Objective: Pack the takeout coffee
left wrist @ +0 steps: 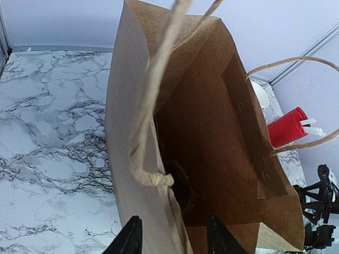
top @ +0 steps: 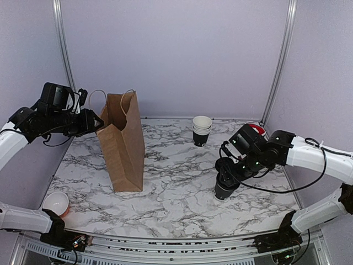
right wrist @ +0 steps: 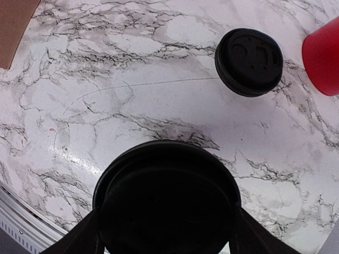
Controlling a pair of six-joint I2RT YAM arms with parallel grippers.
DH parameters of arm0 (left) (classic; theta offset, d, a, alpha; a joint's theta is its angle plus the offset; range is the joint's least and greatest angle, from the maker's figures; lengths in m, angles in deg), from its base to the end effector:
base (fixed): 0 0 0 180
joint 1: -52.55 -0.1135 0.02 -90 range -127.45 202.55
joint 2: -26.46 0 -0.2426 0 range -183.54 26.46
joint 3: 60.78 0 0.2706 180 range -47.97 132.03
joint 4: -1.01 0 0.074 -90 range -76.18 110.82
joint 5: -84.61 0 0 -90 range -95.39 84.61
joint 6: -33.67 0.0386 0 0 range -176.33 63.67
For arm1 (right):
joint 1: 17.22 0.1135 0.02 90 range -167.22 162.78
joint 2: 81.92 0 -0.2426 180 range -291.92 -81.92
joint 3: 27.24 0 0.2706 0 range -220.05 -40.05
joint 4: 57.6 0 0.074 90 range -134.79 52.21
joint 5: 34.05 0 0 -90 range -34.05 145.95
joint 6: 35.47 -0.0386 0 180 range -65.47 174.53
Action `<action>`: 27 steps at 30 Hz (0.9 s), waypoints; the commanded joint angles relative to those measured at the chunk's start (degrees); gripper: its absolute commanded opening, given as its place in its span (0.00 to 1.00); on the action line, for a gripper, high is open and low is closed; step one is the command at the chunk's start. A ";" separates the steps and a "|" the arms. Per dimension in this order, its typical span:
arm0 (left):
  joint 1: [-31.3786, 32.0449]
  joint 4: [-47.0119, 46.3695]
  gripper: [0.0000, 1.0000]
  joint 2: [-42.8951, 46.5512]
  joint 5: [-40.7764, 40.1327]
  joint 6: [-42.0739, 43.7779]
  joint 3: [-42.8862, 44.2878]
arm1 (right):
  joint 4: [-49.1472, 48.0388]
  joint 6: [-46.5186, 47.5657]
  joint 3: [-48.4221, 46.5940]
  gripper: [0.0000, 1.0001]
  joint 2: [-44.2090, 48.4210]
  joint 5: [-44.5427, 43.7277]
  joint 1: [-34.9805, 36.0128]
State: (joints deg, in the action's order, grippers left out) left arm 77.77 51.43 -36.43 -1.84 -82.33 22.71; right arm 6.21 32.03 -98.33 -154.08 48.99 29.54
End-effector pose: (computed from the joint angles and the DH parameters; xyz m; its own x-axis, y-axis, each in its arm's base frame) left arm 0.2345 -0.1131 0.3687 -0.6121 -0.1953 -0.7663 0.2287 0.8839 -0.4080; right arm 0.1842 0.1891 0.2377 -0.8363 -0.3348 -0.4342 -0.3982 0.9153 0.0611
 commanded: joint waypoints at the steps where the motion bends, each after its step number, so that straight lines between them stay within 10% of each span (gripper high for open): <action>1: 0.11 -0.19 0.35 -1.02 -0.38 1.59 2.67 | -1.92 -0.17 -3.01 0.76 -0.68 -0.40 0.65; 11: 0.32 -0.27 0.00 -2.47 -1.56 2.94 3.82 | -2.71 0.75 -5.65 0.75 -2.56 0.17 0.84; 27: 0.36 12.28 0.00 -6.77 -5.95 20.09 18.38 | -7.15 2.66 -10.83 0.75 -6.55 1.53 0.89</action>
State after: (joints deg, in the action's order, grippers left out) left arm 78.01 58.55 -42.73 -6.15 -68.76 39.95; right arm 2.17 33.48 -105.46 -159.33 49.95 29.87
